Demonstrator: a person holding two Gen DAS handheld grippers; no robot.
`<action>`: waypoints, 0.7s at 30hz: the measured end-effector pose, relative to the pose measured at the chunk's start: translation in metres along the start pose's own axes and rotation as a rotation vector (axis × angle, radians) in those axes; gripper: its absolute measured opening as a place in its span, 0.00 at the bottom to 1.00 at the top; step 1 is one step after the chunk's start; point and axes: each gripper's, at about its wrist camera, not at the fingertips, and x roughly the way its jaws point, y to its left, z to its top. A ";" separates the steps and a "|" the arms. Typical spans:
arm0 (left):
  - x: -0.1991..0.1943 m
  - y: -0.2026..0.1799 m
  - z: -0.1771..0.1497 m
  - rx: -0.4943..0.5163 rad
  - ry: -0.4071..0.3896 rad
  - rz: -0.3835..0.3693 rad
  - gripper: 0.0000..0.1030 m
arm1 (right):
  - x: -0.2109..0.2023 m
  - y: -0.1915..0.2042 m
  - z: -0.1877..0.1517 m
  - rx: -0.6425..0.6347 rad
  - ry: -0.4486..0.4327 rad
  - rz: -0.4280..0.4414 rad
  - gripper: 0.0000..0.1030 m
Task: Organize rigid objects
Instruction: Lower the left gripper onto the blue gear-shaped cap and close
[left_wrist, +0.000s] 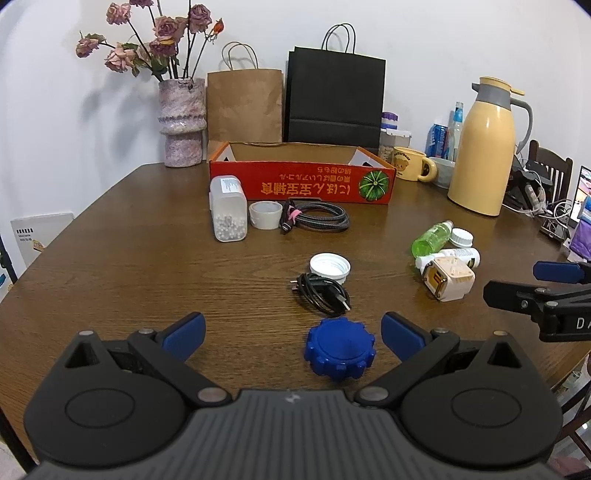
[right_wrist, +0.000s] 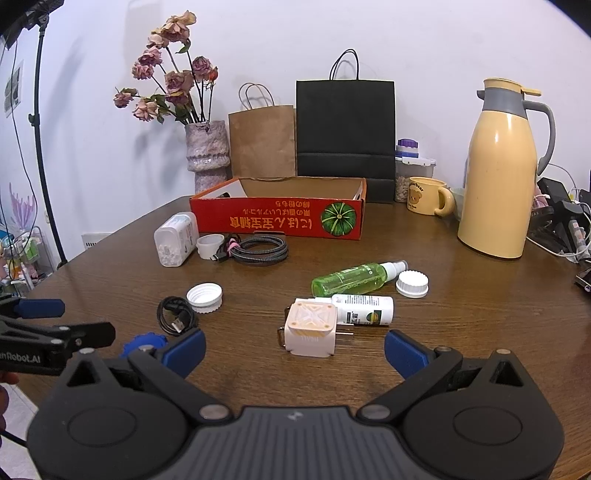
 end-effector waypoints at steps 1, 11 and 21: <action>0.001 -0.001 0.000 0.003 0.004 -0.004 1.00 | 0.001 0.000 -0.001 0.001 0.001 -0.001 1.00; 0.026 -0.013 -0.008 0.035 0.078 -0.028 1.00 | 0.009 -0.002 -0.006 -0.004 0.018 -0.009 1.00; 0.041 -0.025 -0.009 0.064 0.096 -0.027 0.86 | 0.022 -0.007 -0.011 0.000 0.046 -0.008 1.00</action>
